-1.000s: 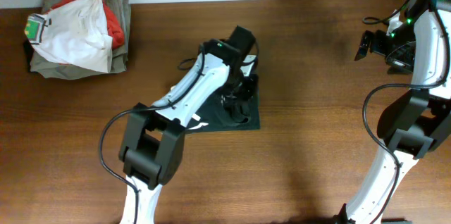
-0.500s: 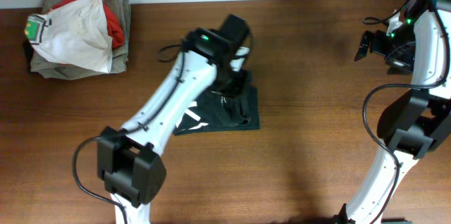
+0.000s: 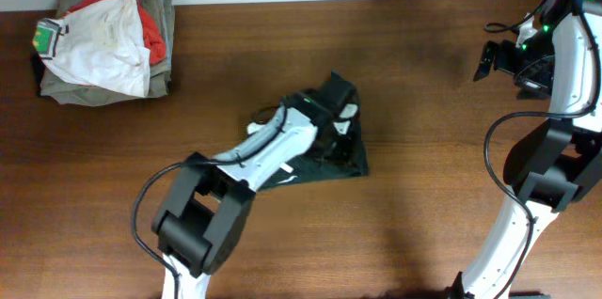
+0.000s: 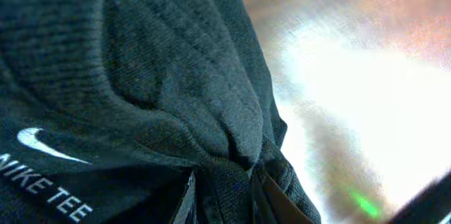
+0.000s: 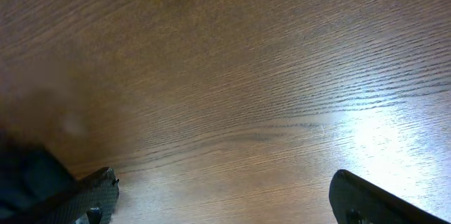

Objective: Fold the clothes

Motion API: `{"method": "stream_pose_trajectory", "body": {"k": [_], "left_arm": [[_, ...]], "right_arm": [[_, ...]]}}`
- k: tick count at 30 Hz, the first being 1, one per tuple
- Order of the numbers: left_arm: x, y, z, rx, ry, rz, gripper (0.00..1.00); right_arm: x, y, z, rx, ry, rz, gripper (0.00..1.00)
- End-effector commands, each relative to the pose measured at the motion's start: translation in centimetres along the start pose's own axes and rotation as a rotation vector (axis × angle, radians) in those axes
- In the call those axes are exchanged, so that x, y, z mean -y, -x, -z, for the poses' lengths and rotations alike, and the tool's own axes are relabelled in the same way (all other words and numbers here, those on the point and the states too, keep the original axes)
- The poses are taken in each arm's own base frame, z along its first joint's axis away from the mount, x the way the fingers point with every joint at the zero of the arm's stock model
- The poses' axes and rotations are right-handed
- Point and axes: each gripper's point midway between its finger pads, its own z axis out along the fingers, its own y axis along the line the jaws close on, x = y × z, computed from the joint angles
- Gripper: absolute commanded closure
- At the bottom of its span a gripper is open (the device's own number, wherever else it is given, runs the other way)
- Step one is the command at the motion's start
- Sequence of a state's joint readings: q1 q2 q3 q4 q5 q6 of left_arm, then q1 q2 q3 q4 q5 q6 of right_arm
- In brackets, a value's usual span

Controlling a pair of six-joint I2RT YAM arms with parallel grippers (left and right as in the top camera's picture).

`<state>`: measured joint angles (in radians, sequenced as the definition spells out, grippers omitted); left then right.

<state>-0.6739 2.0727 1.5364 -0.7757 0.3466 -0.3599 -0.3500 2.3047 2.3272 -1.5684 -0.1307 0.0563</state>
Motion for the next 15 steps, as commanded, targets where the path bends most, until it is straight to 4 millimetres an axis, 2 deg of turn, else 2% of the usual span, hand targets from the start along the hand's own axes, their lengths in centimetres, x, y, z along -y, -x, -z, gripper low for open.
{"method": "stream_pose_trajectory", "body": {"k": [1, 2, 5, 8, 9, 10, 11, 12, 13, 14, 15], "left_arm": [[1.5, -1.6, -2.0, -0.065, -0.022, -0.045, 0.73], [1.9, -1.1, -1.4, -0.055, -0.026, -0.063, 0.70], [4.6, 1.3, 2.9, -0.018, -0.040, -0.172, 0.57], [6.5, 3.3, 6.7, 0.042, -0.040, -0.253, 0.52], [4.4, 4.9, 7.6, 0.099, 0.077, -0.234, 0.52], [1.2, 5.9, 8.1, 0.132, 0.209, -0.144, 0.50], [-0.4, 6.0, 7.9, 0.121, 0.237, -0.111, 0.50], [-1.5, 6.0, 7.4, 0.101, 0.246, -0.091, 0.56], [-2.1, 5.8, 6.0, 0.067, 0.246, -0.080, 0.67], [-2.0, 5.4, 4.6, 0.029, 0.219, -0.076, 0.74], [-1.8, 5.0, 2.8, -0.005, 0.200, -0.077, 0.76]], "right_arm": [[-0.1, 0.2, 0.8, 0.024, -0.007, -0.002, 0.01], [-0.1, 0.2, 0.8, 0.024, -0.007, -0.002, 0.02], [-0.1, 0.2, 0.8, 0.024, -0.007, -0.002, 0.01], [-0.1, 0.2, 0.8, 0.024, -0.007, -0.002, 0.02], [-0.1, 0.2, 0.9, 0.024, -0.007, -0.002, 0.01], [-0.1, 0.2, 0.9, 0.024, -0.007, -0.002, 0.01], [-0.1, 0.2, 0.8, 0.024, -0.007, -0.002, 0.01], [-0.1, 0.2, 0.8, 0.024, -0.007, -0.002, 0.01], [-0.1, 0.2, 0.8, 0.024, -0.007, -0.002, 0.01], [-0.1, 0.2, 0.9, 0.024, -0.007, -0.002, 0.01], [-0.1, 0.2, 0.8, 0.024, -0.007, -0.002, 0.01]]}}
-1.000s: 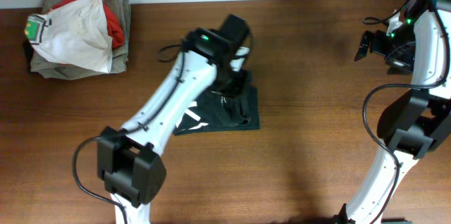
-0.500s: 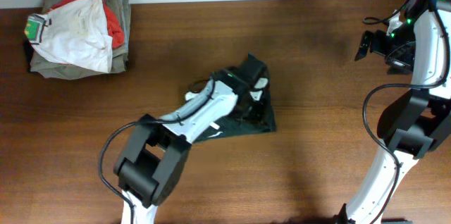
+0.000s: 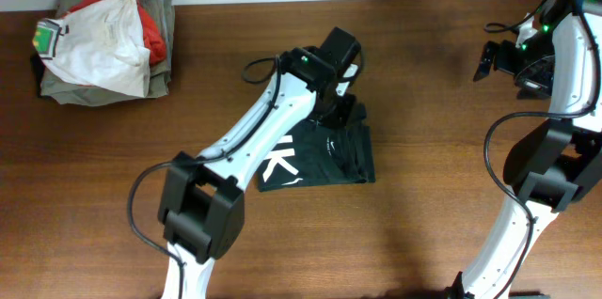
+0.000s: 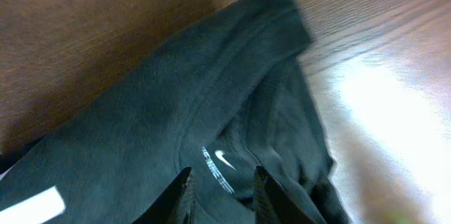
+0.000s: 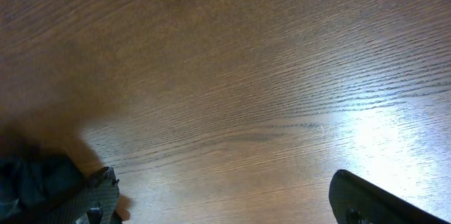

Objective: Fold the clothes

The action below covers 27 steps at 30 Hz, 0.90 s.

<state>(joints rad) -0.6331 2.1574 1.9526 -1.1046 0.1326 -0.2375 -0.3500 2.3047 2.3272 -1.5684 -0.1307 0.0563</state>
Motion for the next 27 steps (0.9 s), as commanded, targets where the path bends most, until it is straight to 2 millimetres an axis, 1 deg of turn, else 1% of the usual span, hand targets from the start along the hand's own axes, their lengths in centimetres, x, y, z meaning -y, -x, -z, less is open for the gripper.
{"method": "stream_pose_trajectory", "body": {"k": [1, 2, 5, 6, 7, 9, 10, 11, 12, 13, 14, 15, 16, 17, 18, 19, 20, 21, 22, 23, 24, 26, 27], "left_arm": [[1.2, -1.0, -4.8, -0.085, -0.034, -0.008, 0.76], [2.3, -0.8, -5.9, -0.079, -0.066, -0.023, 0.77], [4.2, -0.2, -7.8, -0.048, -0.093, -0.061, 0.77], [4.7, 0.0, -9.0, -0.040, -0.103, -0.061, 0.77], [4.8, 0.3, -9.4, -0.027, -0.107, -0.065, 0.77], [5.3, 1.8, -9.7, 0.034, -0.125, -0.075, 0.76], [5.5, 2.4, -9.7, 0.058, -0.132, -0.080, 0.72], [5.6, 2.9, -9.6, 0.076, -0.137, -0.083, 0.70], [5.8, 2.9, -8.8, 0.068, -0.139, -0.082, 0.70], [6.0, 3.2, -7.3, 0.065, -0.137, -0.081, 0.69], [6.6, 3.9, -4.5, 0.083, -0.142, -0.085, 0.66], [7.2, 4.9, -1.0, 0.117, -0.149, -0.090, 0.61], [7.5, 5.3, 1.9, 0.138, -0.153, -0.090, 0.55], [7.1, 5.2, 4.5, 0.139, -0.147, -0.081, 0.52], [5.9, 4.2, 6.2, 0.104, -0.110, -0.057, 0.52], [5.0, 3.3, 6.3, 0.066, -0.085, -0.043, 0.52], [4.2, 1.9, 6.0, 0.003, -0.064, -0.027, 0.53], [3.6, 0.0, 5.2, -0.079, -0.042, -0.014, 0.64], [3.4, -1.3, 4.3, -0.134, -0.029, -0.011, 0.74], [3.3, -2.3, 3.1, -0.175, -0.020, -0.011, 0.87], [3.7, -3.5, 1.2, -0.216, -0.024, -0.019, 0.94], [5.6, -5.0, -2.4, -0.247, -0.101, -0.040, 0.96], [6.4, -5.4, -3.6, -0.252, -0.134, -0.047, 0.96]], "right_arm": [[-0.1, 0.2, 0.8, 0.024, -0.007, -0.002, 0.01], [-0.1, 0.2, 0.8, 0.024, -0.007, -0.002, 0.01], [-0.1, 0.2, 0.8, 0.024, -0.007, -0.002, 0.01], [-0.1, 0.2, 0.9, 0.024, -0.007, -0.002, 0.01], [-0.1, 0.2, 0.9, 0.024, -0.007, -0.002, 0.01], [-0.1, 0.2, 0.9, 0.024, -0.007, -0.002, 0.01], [-0.1, 0.2, 0.9, 0.024, -0.007, -0.002, 0.01], [-0.1, 0.2, 0.8, 0.024, -0.007, -0.002, 0.01], [-0.1, 0.2, 0.8, 0.024, -0.007, -0.002, 0.01], [-0.1, 0.2, 0.8, 0.024, -0.007, -0.002, 0.01], [-0.1, 0.2, 0.9, 0.024, -0.007, -0.002, 0.01], [-0.1, 0.2, 0.8, 0.024, -0.007, -0.002, 0.01], [-0.1, 0.2, 0.8, 0.024, -0.007, -0.002, 0.01], [-0.1, 0.2, 0.9, 0.024, -0.007, -0.002, 0.01], [-0.1, 0.2, 0.9, 0.024, -0.007, -0.002, 0.01], [-0.1, 0.2, 0.9, 0.024, -0.007, -0.002, 0.01], [-0.1, 0.2, 0.9, 0.024, -0.007, -0.002, 0.01], [-0.1, 0.2, 0.8, 0.024, -0.007, -0.002, 0.01], [-0.1, 0.2, 0.8, 0.024, -0.007, -0.002, 0.01], [-0.1, 0.2, 0.9, 0.024, -0.007, -0.002, 0.01], [-0.1, 0.2, 0.8, 0.024, -0.007, -0.002, 0.01], [-0.1, 0.2, 0.8, 0.024, -0.007, -0.002, 0.01], [-0.1, 0.2, 0.8, 0.024, -0.007, -0.002, 0.01]]}}
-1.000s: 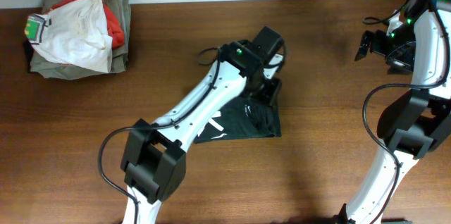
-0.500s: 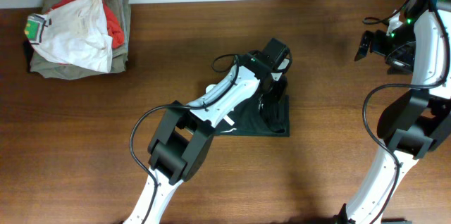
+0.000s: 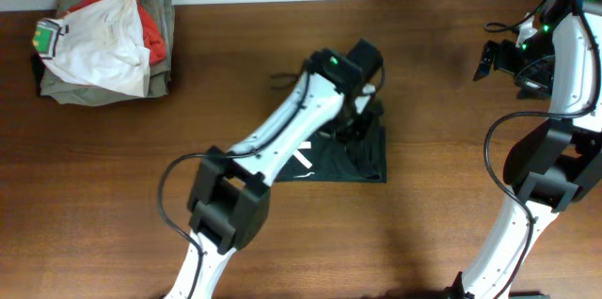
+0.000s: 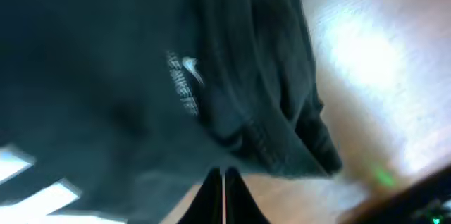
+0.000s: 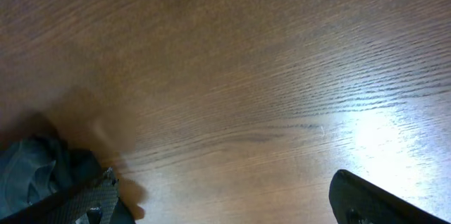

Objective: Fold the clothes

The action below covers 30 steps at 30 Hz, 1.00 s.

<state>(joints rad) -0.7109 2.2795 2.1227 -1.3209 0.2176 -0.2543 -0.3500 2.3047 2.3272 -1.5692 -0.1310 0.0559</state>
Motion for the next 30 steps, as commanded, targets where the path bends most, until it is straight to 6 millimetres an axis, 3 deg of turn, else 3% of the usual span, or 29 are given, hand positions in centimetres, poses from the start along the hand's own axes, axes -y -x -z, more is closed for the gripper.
{"method": "stream_pose_trajectory", "body": {"k": [1, 2, 6, 8, 11, 13, 14, 15, 16, 17, 18, 19, 20, 21, 22, 24, 27, 28, 30], "left_arm": [[3.0, -2.0, -4.2, -0.068, -0.134, -0.034, 0.96], [4.1, -2.4, -5.4, -0.072, -0.177, -0.052, 0.96], [6.9, -2.7, -6.5, -0.043, -0.192, -0.128, 0.95], [7.0, -2.5, -6.9, -0.028, -0.193, -0.145, 0.94], [7.2, -2.0, -9.0, 0.019, -0.217, -0.181, 0.92], [7.5, -2.0, -8.7, 0.020, -0.231, -0.185, 0.93], [9.7, -1.7, -6.5, 0.034, -0.335, -0.293, 0.95], [10.1, -1.3, -5.2, 0.051, -0.347, -0.328, 0.95], [11.0, -0.5, -2.0, 0.103, -0.352, -0.405, 0.85], [11.4, 0.2, 0.9, 0.147, -0.356, -0.435, 0.66], [11.2, 1.0, 3.1, 0.183, -0.355, -0.433, 0.39], [10.2, 2.2, 5.5, 0.230, -0.333, -0.415, 0.25], [8.4, 3.3, 7.2, 0.264, -0.297, -0.382, 0.23], [5.8, 4.2, 9.0, 0.287, -0.277, -0.328, 0.01], [2.0, 5.0, 10.4, 0.296, -0.258, -0.246, 0.01], [-8.4, 5.2, 11.9, 0.290, -0.216, -0.021, 0.01], [-17.1, 2.1, 11.8, 0.207, -0.207, 0.209, 0.01], [-18.0, 0.9, 11.0, 0.163, -0.243, 0.230, 0.01], [-16.6, -1.0, 8.9, 0.099, -0.422, 0.172, 0.01]], "right_arm": [[-0.1, 0.2, 0.9, 0.024, -0.007, -0.002, 0.01], [-0.1, 0.2, 0.9, 0.024, -0.007, -0.002, 0.01], [-0.1, 0.2, 0.9, 0.024, -0.007, -0.002, 0.01], [-0.1, 0.2, 0.9, 0.025, -0.007, -0.003, 0.01], [-0.1, 0.2, 0.9, 0.024, -0.007, -0.002, 0.01], [-0.1, 0.2, 0.9, 0.025, -0.007, -0.002, 0.01], [-0.1, 0.2, 0.9, 0.024, -0.007, -0.002, 0.01], [-0.1, 0.2, 0.9, 0.024, -0.007, -0.002, 0.01], [-0.1, 0.2, 0.9, 0.024, -0.007, -0.002, 0.01], [-0.1, 0.2, 0.9, 0.024, -0.007, -0.003, 0.01], [-0.1, 0.2, 0.9, 0.024, -0.007, -0.002, 0.01], [-0.1, 0.2, 0.9, 0.024, -0.007, -0.002, 0.01], [-0.1, 0.2, 0.9, 0.024, -0.007, -0.002, 0.01], [-0.1, 0.2, 0.9, 0.024, -0.007, -0.002, 0.01], [-0.1, 0.2, 0.9, 0.024, -0.007, -0.002, 0.01], [-0.1, 0.2, 0.9, 0.024, -0.007, -0.003, 0.01], [-0.1, 0.2, 0.9, 0.024, -0.007, -0.002, 0.02], [-0.1, 0.2, 0.9, 0.024, -0.007, -0.002, 0.01], [-0.1, 0.2, 0.9, 0.024, -0.007, -0.003, 0.01]]}}
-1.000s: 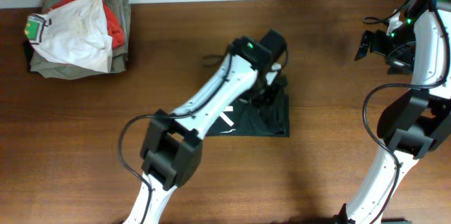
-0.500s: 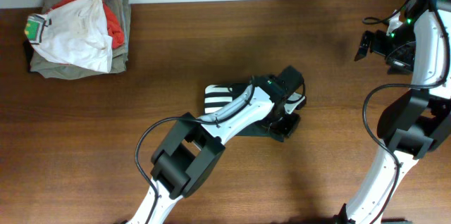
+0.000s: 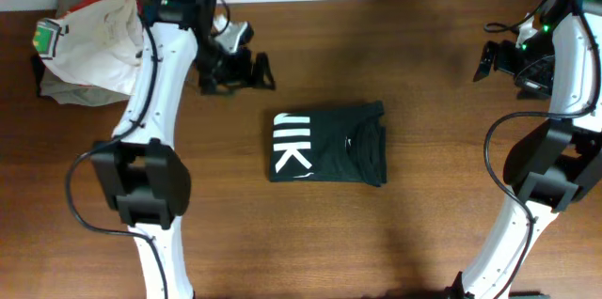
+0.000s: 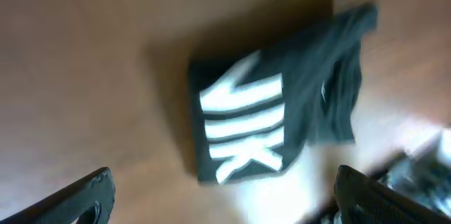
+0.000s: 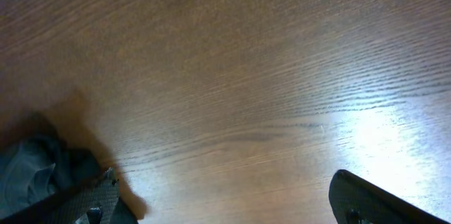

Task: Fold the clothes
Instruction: 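Grasp the folded shirt with the left gripper and carry it to the clothes stack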

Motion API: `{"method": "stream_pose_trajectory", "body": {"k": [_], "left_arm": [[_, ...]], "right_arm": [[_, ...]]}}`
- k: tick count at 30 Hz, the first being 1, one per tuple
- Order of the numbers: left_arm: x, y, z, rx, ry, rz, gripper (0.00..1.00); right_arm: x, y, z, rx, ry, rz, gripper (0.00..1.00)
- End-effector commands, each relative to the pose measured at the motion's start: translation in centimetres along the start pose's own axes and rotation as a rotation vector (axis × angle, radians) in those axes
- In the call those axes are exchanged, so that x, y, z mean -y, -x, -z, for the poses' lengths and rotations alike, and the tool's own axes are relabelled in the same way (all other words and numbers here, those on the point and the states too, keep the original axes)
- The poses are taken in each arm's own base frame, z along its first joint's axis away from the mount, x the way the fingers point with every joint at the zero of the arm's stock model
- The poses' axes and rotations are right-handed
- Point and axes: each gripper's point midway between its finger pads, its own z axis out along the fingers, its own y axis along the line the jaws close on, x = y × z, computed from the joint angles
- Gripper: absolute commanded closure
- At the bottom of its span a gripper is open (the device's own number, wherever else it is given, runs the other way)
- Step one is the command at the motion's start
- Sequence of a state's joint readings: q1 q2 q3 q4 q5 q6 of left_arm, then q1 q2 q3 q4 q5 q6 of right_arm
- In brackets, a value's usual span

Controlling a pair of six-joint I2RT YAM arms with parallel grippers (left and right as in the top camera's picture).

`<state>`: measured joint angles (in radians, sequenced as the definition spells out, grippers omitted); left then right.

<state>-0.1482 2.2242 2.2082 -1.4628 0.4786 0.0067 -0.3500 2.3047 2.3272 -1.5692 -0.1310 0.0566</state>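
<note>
A dark green T-shirt (image 3: 328, 143) with white lettering lies folded into a neat rectangle at the table's middle; the left wrist view shows the T-shirt (image 4: 282, 122) from above, blurred. My left gripper (image 3: 256, 71) hangs open and empty over bare wood, up and left of the shirt, its fingertips (image 4: 91, 196) spread wide. A pile of unfolded clothes (image 3: 102, 42), white, red and olive, sits at the far left corner. My right gripper (image 3: 484, 59) stays open and empty over bare table at the far right.
The wooden table (image 3: 451, 177) runs to a pale wall along the back edge. The right arm's base (image 3: 527, 196) stands at the right side. In the right wrist view a bit of dark cloth (image 5: 32, 164) shows at the lower left.
My left gripper was shut, down on the dark shirt's right side. Now it is open and empty, up and left near the clothes pile, and the shirt lies as a tidy rectangle.
My left gripper was pressed into the bunched dark shirt. Then it stood open at the shirt's upper edge with the shirt flatter, then shut at its right side. Now the shirt lies folded and the gripper is away, open. The right arm never moved.
</note>
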Motion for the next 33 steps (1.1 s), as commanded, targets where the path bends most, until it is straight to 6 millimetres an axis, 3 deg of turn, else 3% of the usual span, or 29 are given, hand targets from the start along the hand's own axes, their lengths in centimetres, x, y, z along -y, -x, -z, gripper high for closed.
{"method": "stream_pose_trajectory", "body": {"k": [1, 5, 9, 12, 13, 17, 19, 21, 23, 26, 29, 30, 33], "left_arm": [[0.8, -4.3, -4.4, -0.143, -0.223, -0.047, 0.01], [0.3, -6.5, -8.8, -0.172, -0.353, 0.002, 0.01], [1.8, -8.6, -13.1, -0.189, -0.441, 0.027, 0.01], [3.1, -7.9, -15.1, -0.148, -0.439, -0.012, 0.01], [4.1, -7.0, -16.4, -0.121, -0.394, -0.024, 0.08], [3.0, -5.6, -17.2, -0.079, -0.295, 0.045, 0.73], [3.2, -4.7, -16.8, -0.055, -0.295, 0.031, 0.88], [2.4, -2.7, -15.9, 0.001, -0.218, 0.013, 0.99], [0.2, -0.2, -13.4, 0.062, -0.123, 0.026, 0.99], [-7.3, 4.7, -6.4, 0.231, 0.085, 0.033, 0.99], [-13.3, 7.0, -1.0, 0.355, 0.184, 0.065, 0.99], [-16.3, 7.7, 2.0, 0.414, 0.253, 0.090, 0.99], [-19.1, 9.6, 8.1, 0.552, 0.314, 0.115, 0.99]], "right_arm": [[-0.1, 0.2, 0.9, 0.024, -0.007, -0.002, 0.01], [-0.1, 0.2, 0.9, 0.024, -0.007, -0.002, 0.01], [-0.1, 0.2, 0.9, 0.025, -0.007, -0.001, 0.01], [-0.1, 0.2, 0.9, 0.024, -0.007, -0.002, 0.01], [-0.1, 0.2, 0.9, 0.025, -0.007, -0.002, 0.01], [-0.1, 0.2, 0.9, 0.024, -0.007, -0.002, 0.01], [-0.1, 0.2, 0.9, 0.025, -0.007, -0.001, 0.01], [-0.1, 0.2, 0.9, 0.024, -0.007, -0.002, 0.01], [-0.1, 0.2, 0.9, 0.025, -0.007, -0.001, 0.01], [-0.1, 0.2, 0.9, 0.024, -0.007, -0.002, 0.01], [-0.1, 0.2, 0.9, 0.024, -0.007, -0.002, 0.01], [-0.1, 0.2, 0.9, 0.025, -0.007, -0.002, 0.01], [-0.1, 0.2, 0.9, 0.025, -0.007, -0.001, 0.01]]}}
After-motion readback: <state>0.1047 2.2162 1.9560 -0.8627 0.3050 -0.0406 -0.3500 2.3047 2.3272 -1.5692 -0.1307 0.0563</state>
